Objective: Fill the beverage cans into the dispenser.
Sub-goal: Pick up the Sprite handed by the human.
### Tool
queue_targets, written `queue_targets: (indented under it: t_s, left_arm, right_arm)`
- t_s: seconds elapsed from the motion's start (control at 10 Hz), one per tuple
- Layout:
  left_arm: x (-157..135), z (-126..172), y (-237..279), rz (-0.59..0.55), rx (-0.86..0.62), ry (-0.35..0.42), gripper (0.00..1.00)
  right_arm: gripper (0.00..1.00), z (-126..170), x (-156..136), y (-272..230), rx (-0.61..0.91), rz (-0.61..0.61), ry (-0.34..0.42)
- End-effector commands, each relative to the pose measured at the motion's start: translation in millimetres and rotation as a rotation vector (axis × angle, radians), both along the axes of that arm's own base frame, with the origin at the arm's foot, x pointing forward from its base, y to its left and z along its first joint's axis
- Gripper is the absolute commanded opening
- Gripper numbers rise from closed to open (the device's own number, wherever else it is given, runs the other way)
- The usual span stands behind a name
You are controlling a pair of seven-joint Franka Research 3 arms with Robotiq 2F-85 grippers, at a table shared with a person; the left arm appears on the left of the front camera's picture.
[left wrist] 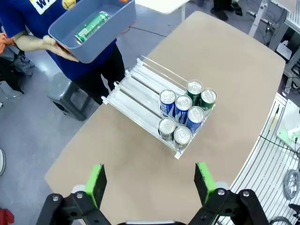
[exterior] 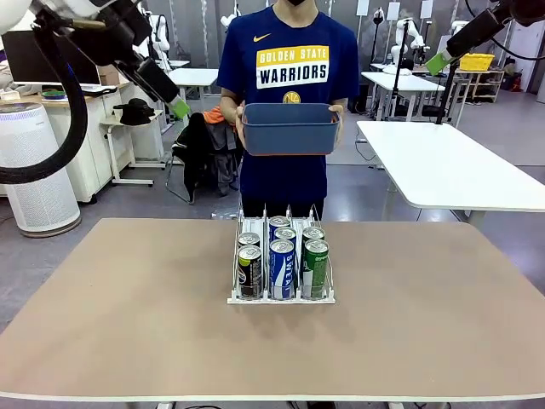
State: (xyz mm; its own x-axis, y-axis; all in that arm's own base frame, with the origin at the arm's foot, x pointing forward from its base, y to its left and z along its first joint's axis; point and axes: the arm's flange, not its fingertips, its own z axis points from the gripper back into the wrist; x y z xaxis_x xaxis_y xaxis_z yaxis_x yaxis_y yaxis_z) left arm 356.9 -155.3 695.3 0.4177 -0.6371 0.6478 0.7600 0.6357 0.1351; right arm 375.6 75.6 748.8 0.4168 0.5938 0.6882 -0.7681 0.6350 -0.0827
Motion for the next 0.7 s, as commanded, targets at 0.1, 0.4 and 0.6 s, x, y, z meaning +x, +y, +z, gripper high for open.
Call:
queue_targets:
  t_s: [0.1, 0.4, 0.6]
  left_arm:
    - [1, -5, 1, -0.004, 0.009, 0.021, 1.0]
    - [-7, -14, 2, -0.069, -0.159, 0.102, 1.0]
    - [-8, 6, 18, -0.094, -0.208, 0.108, 1.0]
  right_arm:
    - [1.0, -1, 0, 0, -0.001, -0.001, 0.001]
    - [1.0, -1, 0, 0, -0.001, -0.001, 0.001]
    - [1.0, -1, 0, 0, -0.001, -0.001, 0.001]
